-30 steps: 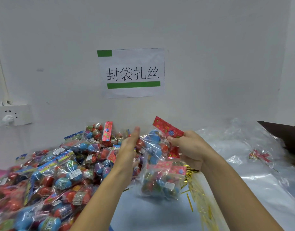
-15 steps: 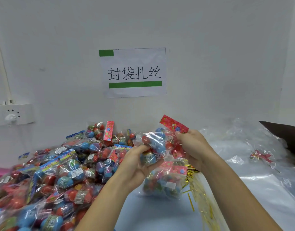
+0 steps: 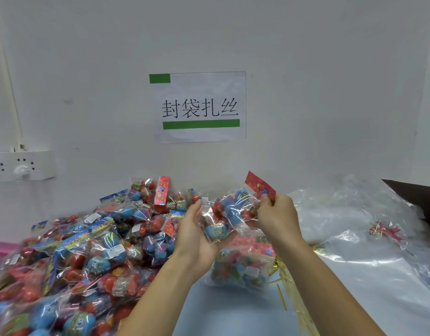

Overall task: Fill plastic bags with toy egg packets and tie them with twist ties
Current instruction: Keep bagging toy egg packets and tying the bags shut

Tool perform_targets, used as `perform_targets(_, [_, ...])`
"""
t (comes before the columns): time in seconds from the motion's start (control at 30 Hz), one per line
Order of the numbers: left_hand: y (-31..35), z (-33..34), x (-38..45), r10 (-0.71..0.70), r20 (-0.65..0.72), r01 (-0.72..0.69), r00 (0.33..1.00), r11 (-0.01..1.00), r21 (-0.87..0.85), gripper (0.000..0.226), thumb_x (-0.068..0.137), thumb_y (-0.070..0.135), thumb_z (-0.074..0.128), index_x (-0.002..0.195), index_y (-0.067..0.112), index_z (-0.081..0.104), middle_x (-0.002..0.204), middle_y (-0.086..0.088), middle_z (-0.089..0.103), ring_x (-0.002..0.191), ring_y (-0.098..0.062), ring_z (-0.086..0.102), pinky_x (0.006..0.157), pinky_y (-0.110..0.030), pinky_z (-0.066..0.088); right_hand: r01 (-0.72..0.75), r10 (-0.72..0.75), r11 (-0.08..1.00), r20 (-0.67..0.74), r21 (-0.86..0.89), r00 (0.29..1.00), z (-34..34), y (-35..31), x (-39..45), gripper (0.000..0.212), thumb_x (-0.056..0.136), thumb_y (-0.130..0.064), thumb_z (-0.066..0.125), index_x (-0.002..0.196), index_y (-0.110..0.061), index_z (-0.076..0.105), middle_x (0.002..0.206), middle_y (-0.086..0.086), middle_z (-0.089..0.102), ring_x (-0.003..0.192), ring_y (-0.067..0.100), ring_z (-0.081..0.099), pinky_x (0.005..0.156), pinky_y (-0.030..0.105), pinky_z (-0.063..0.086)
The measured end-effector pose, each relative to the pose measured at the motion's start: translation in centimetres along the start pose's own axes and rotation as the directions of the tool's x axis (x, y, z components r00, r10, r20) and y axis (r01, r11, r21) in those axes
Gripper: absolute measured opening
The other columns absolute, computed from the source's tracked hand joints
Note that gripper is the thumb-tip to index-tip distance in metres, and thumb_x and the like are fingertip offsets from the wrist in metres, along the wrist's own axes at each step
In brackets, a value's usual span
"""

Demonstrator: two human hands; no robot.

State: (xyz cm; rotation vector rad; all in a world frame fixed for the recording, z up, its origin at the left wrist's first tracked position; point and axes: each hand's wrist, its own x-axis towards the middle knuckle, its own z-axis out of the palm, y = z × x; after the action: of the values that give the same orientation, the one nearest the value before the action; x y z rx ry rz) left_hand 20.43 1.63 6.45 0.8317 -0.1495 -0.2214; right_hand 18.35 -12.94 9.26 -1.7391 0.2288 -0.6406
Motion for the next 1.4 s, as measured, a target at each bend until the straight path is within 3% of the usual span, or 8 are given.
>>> perform_targets(0.3, [0.0, 0.3, -0.1, 0.019, -0.007, -0.018, 1.000, 0.993, 0.119, 0.037, 0.081, 0.038, 0.075, 0.110, 0.015, 0.074, 0.114, -0.014, 0.072, 0.097, -0.026, 0.071, 0.091, -0.049, 0.058, 0.023, -0.030, 0.999, 0.176, 0.041, 0.984, 0.9, 0.4, -0.4, 0.023, 0.099, -0.016, 0.051, 0.093, 0.002, 0.064, 0.094, 0.028, 0.068, 0.096, 0.043, 0.069, 0.084, 0.058, 0.058])
perform_targets(0.53, [0.2, 0.3, -0.3, 0.069, -0.001, -0.067, 0.998, 0.973, 0.221, 0.073, 0.069, 0.019, 0.080, 0.135, 0.009, 0.051, 0.118, -0.014, 0.071, 0.098, -0.026, 0.073, 0.086, -0.047, 0.060, 0.096, -0.105, 0.994, 0.232, 0.048, 0.967, 0.4, 0.6, -0.5, 0.008, 0.095, -0.022, 0.067, 0.093, -0.025, 0.074, 0.075, -0.009, 0.074, 0.084, 0.023, 0.071, 0.078, 0.041, 0.060])
perform_targets(0.63, [0.0, 0.5, -0.3, 0.048, 0.030, -0.053, 0.998, 0.972, 0.229, 0.061, 0.076, 0.011, 0.077, 0.131, 0.006, 0.052, 0.106, -0.015, 0.075, 0.084, -0.025, 0.075, 0.072, -0.043, 0.063, 0.113, -0.121, 0.993, 0.266, 0.047, 0.956, -0.2, 0.6, -0.4, 0.009, 0.092, -0.022, 0.070, 0.090, -0.030, 0.075, 0.070, -0.013, 0.072, 0.067, 0.002, 0.065, 0.064, 0.022, 0.049])
perform_targets(0.73, [0.0, 0.3, 0.1, 0.062, 0.007, -0.062, 0.998, 0.972, 0.228, 0.045, 0.085, 0.007, 0.072, 0.125, 0.007, 0.053, 0.102, -0.015, 0.076, 0.086, -0.027, 0.075, 0.071, -0.042, 0.063, 0.116, -0.121, 0.993, 0.285, 0.034, 0.951, -0.9, 0.5, -0.2, 0.011, 0.092, -0.021, 0.066, 0.085, -0.020, 0.074, 0.078, 0.011, 0.071, 0.068, 0.013, 0.059, 0.065, 0.030, 0.050])
perform_targets(0.87, [0.3, -0.1, 0.3, 0.092, 0.018, -0.094, 0.996, 0.966, 0.243, 0.040, 0.084, 0.006, 0.073, 0.120, 0.010, 0.055, 0.102, -0.013, 0.076, 0.089, -0.028, 0.075, 0.076, -0.047, 0.062, 0.061, -0.074, 0.997, 0.342, 0.049, 0.937, -2.0, 0.3, 0.6, 0.034, 0.088, -0.042, 0.071, 0.119, -0.027, 0.069, 0.103, -0.004, 0.074, 0.088, 0.004, 0.068, 0.067, 0.015, 0.050])
perform_targets(1.0, [0.6, 0.0, -0.1, 0.060, 0.079, -0.079, 0.995, 0.958, 0.275, 0.053, 0.070, 0.012, 0.078, 0.117, 0.000, 0.057, 0.111, -0.021, 0.072, 0.106, -0.037, 0.069, 0.085, -0.050, 0.059, 0.042, -0.027, 0.999, 0.422, -0.025, 0.906, -2.6, 0.5, 0.7, 0.093, 0.070, -0.074, 0.069, 0.145, -0.024, 0.047, 0.133, -0.008, 0.060, 0.121, 0.015, 0.058, 0.090, 0.030, 0.047])
perform_targets(1.1, [0.8, 0.0, -0.6, 0.042, 0.215, -0.114, 0.976, 0.935, 0.335, 0.053, 0.076, 0.009, 0.081, 0.122, -0.005, 0.059, 0.121, -0.023, 0.068, 0.111, -0.032, 0.068, 0.089, -0.047, 0.058, 0.036, -0.084, 0.995, 0.565, 0.096, 0.821, -3.1, 0.5, 0.6, 0.059, 0.068, -0.068, 0.076, 0.110, -0.027, 0.070, 0.095, -0.010, 0.075, 0.096, 0.016, 0.071, 0.080, 0.034, 0.053])
perform_targets(1.4, [2.0, -0.6, -1.0, 0.033, 0.379, -0.220, 0.925, 0.859, 0.462, 0.057, 0.079, 0.010, 0.068, 0.128, -0.015, 0.052, 0.130, -0.026, 0.062, 0.122, -0.033, 0.060, 0.105, -0.039, 0.049, 0.052, -0.174, 0.977, 0.630, 0.208, 0.757, -4.1, -0.1, 0.7, 0.050, 0.069, -0.030, 0.089, 0.107, -0.003, 0.071, 0.107, 0.029, 0.069, 0.098, 0.037, 0.069, 0.098, 0.052, 0.052])
